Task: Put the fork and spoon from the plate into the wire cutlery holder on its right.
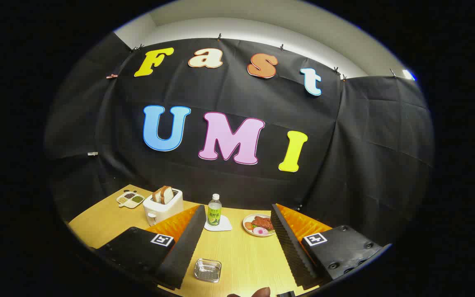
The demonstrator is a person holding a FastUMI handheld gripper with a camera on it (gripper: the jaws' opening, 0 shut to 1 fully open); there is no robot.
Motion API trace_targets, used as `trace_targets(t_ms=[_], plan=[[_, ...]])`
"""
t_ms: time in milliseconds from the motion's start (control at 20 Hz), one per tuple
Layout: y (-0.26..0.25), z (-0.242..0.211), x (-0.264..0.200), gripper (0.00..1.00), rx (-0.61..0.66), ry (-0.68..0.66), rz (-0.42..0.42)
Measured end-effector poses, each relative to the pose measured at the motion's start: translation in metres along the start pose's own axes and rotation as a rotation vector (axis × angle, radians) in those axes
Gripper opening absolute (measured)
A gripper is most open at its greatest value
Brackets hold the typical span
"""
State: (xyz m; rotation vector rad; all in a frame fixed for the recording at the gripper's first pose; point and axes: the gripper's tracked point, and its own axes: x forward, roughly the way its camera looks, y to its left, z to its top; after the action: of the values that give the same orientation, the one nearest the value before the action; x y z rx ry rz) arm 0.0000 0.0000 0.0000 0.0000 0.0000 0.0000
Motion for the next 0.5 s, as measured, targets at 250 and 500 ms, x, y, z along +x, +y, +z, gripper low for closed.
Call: trace_targets(t_ms=[250,500], plan=[[-0.0015,-0.0013,-0.0002,0.98,0.004,0.002,-0.003],[-0.0016,-0.0016,-0.0016,0.98,0.005,0.004,-0.003]])
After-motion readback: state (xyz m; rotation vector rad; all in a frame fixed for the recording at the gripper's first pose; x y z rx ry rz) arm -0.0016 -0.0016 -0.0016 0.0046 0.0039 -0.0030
